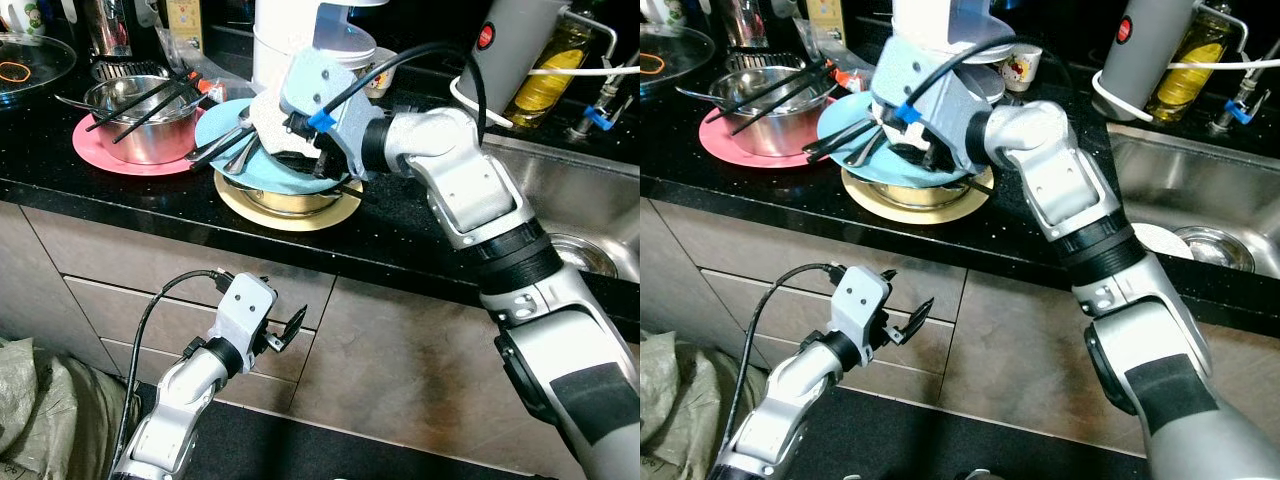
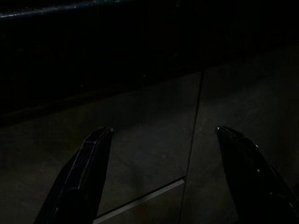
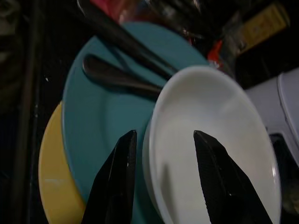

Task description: Kitchen organization

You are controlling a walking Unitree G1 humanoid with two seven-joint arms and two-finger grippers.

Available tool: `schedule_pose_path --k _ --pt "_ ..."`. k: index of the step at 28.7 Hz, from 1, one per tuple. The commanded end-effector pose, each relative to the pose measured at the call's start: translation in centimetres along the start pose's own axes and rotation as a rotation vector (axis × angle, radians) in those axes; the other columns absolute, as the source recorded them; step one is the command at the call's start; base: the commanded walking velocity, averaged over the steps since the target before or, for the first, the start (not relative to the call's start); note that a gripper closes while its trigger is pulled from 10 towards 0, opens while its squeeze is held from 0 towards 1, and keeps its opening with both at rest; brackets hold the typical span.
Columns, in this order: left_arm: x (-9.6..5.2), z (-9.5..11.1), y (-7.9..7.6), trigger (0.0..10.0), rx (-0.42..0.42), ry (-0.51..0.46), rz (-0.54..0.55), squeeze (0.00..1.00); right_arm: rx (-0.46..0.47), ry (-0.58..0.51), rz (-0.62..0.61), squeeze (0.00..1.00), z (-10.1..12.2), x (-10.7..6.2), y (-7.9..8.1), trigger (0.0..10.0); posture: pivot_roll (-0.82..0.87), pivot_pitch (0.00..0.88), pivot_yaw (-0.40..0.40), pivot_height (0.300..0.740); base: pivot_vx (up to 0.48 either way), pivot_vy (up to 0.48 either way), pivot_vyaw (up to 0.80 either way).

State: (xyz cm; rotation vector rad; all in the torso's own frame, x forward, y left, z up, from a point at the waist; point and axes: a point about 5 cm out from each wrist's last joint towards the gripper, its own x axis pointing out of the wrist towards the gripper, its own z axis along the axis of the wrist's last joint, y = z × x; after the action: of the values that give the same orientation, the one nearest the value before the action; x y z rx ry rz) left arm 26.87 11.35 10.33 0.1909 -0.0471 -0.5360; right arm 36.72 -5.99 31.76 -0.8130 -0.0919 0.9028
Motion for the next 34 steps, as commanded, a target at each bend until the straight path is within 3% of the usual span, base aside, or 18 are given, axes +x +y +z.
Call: schedule_pose_path --k 1,12,28,29,30,34 --pt "-0.1 -0.3 -0.5 10.0 -0.011 0.011 -0.009 0.0 -0.016 0.019 -0.017 0.0 0.1 -0.1 -0.4 10.0 0.13 0.06 -0.151 0.74 0.0 0.0 0.0" --pt "-0.1 -0.4 -0.5 10.0 -0.014 0.012 -0.011 0.0 -0.04 0.133 0.001 0.0 -1.5 -0.2 -0.8 10.0 0.12 0.06 -0.147 0.74 0.0 0.0 0.0" --pt "-0.1 -0.4 -0.5 10.0 -0.013 0.013 -0.01 0.0 -0.078 0.198 0.038 0.0 -2.6 -0.3 -0.3 9.9 0.12 0.06 -0.147 0.74 0.0 0.0 0.0" --pt "-0.1 -0.4 -0.5 10.0 -0.013 0.013 -0.011 0.0 -0.078 0.202 0.044 0.0 -2.7 -0.3 -0.3 2.4 0.12 0.058 -0.147 0.74 0.0 0.0 0.0" --pt "-0.1 -0.4 -0.5 10.0 -0.013 0.013 -0.012 0.0 -0.079 0.205 0.048 0.0 -2.7 -0.3 -0.2 0.0 0.12 0.058 -0.147 0.74 0.0 0.0 0.0" --pt "-0.1 -0.4 -0.5 10.0 -0.013 0.014 -0.013 0.0 -0.081 0.21 0.055 0.0 -2.8 -0.3 -0.1 0.0 0.12 0.057 -0.148 0.74 0.0 0.0 0.0"
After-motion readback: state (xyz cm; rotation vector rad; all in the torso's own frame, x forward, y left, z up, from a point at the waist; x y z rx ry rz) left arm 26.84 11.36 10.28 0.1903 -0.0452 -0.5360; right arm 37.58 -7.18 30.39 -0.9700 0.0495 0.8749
